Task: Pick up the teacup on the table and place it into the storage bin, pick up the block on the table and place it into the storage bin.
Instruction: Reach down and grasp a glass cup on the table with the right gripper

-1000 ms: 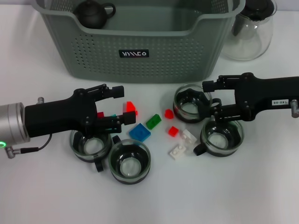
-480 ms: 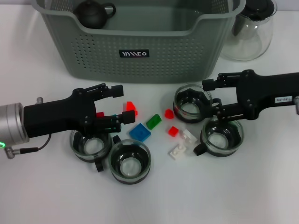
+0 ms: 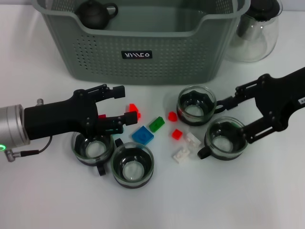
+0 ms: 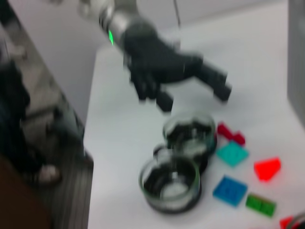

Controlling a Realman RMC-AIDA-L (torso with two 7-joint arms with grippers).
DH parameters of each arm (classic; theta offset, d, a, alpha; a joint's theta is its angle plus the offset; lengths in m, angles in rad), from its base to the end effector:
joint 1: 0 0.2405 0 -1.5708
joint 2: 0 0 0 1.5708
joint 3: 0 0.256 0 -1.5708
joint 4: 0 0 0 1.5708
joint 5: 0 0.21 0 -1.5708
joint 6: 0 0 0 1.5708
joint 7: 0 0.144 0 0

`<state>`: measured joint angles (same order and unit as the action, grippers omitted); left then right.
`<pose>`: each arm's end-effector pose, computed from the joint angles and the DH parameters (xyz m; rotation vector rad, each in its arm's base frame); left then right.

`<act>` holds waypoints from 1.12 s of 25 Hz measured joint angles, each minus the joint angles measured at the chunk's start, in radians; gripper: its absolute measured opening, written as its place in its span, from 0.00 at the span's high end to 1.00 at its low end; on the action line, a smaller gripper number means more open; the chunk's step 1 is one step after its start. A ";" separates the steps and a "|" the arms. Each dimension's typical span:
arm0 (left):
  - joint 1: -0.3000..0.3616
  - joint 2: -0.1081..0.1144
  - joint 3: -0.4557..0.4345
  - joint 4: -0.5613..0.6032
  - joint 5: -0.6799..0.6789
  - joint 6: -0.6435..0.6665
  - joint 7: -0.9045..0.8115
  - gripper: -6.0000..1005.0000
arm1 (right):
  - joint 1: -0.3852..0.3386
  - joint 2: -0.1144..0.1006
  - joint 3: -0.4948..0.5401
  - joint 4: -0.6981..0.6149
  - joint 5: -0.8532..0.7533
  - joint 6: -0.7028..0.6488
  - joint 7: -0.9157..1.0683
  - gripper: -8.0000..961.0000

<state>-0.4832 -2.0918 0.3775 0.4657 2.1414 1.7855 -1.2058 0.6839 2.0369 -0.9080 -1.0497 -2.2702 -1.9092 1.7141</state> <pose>-0.2785 0.2757 -0.0113 -2.6934 -0.7008 -1.0367 0.1892 0.3355 0.0353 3.0369 -0.3493 -0.0796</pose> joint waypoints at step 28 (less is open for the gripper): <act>0.003 -0.005 -0.006 -0.002 -0.002 -0.028 0.002 0.13 | 0.002 0.063 -0.673 -0.180 -0.288 0.231 0.317 0.16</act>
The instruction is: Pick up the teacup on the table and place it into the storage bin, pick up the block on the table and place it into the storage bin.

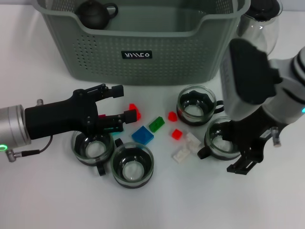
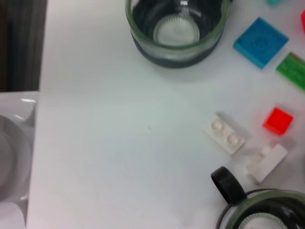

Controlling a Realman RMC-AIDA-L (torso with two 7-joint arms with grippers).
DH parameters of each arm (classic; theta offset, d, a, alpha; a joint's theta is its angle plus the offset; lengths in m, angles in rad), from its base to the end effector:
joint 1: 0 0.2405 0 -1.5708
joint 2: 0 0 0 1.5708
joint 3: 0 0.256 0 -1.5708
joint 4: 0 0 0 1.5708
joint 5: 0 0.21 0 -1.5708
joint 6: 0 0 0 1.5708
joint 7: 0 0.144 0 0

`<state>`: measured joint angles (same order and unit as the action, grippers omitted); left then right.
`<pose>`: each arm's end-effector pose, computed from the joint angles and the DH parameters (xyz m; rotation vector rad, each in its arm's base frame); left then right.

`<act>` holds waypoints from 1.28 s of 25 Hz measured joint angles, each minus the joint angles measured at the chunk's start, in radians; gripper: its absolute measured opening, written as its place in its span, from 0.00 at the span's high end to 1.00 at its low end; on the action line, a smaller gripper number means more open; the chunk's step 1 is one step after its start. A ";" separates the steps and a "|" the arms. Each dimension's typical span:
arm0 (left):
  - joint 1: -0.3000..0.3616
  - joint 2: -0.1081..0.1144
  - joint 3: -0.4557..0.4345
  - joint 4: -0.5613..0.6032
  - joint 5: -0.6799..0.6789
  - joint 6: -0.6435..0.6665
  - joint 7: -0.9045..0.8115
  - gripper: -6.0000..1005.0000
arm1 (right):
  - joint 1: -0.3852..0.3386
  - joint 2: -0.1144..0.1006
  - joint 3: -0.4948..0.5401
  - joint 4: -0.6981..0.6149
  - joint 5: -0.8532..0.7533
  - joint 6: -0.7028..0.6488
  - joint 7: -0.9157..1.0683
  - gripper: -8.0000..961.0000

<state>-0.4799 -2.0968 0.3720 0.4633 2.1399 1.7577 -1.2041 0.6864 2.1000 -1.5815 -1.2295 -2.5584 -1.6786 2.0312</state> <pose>-0.2811 0.2771 -0.0139 -2.6698 -0.7181 -1.0190 0.1679 0.3217 -0.0478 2.9675 -0.0725 0.8544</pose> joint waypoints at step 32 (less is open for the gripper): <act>0.022 0.000 -0.019 0.000 -0.002 -0.001 0.012 0.13 | -0.009 0.002 -0.103 0.060 0.006 0.055 0.082 0.89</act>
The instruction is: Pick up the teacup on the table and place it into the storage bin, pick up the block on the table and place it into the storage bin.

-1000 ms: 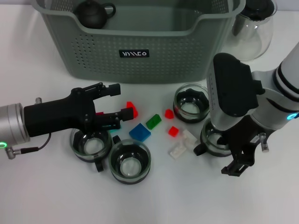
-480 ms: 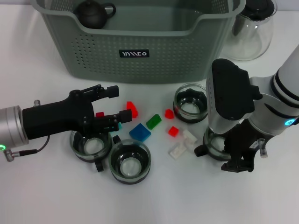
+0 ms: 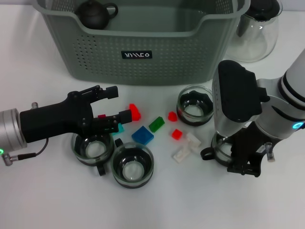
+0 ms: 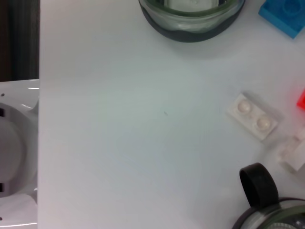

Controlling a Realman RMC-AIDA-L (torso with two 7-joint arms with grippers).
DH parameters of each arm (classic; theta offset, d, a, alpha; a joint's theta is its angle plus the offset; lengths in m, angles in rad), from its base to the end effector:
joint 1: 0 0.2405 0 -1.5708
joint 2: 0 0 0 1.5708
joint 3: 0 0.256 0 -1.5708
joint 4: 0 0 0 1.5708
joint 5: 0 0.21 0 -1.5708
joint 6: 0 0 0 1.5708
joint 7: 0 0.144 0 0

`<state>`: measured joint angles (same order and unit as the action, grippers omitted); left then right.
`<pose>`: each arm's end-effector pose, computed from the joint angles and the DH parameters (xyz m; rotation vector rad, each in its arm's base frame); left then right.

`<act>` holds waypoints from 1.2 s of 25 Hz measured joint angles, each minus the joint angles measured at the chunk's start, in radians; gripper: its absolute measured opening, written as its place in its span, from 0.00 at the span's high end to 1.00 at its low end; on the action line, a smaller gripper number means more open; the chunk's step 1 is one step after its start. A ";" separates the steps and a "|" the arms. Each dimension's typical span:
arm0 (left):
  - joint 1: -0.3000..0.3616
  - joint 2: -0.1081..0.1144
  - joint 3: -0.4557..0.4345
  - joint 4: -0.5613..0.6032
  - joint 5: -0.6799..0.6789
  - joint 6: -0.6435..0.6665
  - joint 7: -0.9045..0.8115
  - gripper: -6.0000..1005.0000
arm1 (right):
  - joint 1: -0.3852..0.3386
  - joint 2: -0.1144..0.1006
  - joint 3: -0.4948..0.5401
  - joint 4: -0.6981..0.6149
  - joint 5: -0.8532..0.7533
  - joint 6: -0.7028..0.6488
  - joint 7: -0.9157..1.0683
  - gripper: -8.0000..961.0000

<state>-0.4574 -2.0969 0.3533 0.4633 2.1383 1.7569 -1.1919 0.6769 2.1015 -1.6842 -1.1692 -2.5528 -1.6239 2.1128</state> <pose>-0.2880 0.2719 -0.0119 -2.6344 -0.7322 -1.0201 0.1806 0.3113 -0.0669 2.9225 -0.1499 0.9273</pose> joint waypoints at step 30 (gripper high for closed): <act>0.009 0.008 0.001 0.000 0.005 0.005 0.003 0.13 | 0.240 -0.022 0.564 -0.315 0.257 -0.357 0.166 0.94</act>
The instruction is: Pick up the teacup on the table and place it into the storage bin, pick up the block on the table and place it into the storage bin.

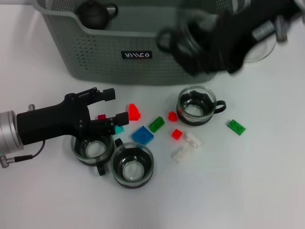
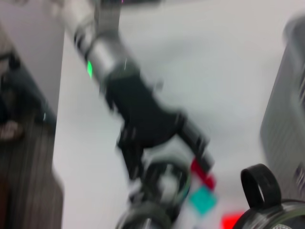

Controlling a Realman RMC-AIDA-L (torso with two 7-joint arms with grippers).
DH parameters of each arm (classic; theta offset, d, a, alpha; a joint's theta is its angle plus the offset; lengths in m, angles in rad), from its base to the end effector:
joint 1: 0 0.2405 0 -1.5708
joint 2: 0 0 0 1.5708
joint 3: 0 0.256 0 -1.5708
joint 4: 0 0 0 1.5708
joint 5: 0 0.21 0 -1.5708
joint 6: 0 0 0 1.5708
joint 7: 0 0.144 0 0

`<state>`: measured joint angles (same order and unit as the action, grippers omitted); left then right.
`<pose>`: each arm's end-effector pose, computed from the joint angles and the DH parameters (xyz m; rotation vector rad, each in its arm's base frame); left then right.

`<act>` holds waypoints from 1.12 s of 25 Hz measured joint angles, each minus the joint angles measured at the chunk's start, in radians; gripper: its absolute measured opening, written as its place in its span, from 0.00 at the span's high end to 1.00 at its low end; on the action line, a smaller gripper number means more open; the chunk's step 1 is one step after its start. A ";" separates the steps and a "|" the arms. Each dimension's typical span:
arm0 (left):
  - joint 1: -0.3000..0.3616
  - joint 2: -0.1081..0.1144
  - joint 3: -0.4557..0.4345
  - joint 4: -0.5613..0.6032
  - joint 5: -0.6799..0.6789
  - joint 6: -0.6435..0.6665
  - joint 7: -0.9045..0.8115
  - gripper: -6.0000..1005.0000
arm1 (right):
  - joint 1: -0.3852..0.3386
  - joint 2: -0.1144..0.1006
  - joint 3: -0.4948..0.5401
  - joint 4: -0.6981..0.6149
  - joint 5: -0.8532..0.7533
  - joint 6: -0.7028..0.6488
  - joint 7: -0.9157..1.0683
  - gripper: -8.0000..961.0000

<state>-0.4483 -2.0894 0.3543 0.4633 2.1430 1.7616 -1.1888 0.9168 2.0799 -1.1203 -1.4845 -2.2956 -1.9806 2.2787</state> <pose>-0.2919 0.2691 -0.0095 -2.6363 -0.7351 -1.0082 0.0442 0.3422 0.0440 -3.0962 0.2370 -0.2253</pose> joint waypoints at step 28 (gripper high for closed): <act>-0.023 -0.021 0.003 0.000 0.000 0.007 0.014 0.13 | 0.339 0.014 0.004 0.951 -0.299 1.169 -0.033 0.94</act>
<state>-0.4716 -2.1105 0.3575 0.4632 2.1425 1.7682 -1.1744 1.2559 2.0943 -1.1166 -0.5333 -2.5943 -0.8118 2.2453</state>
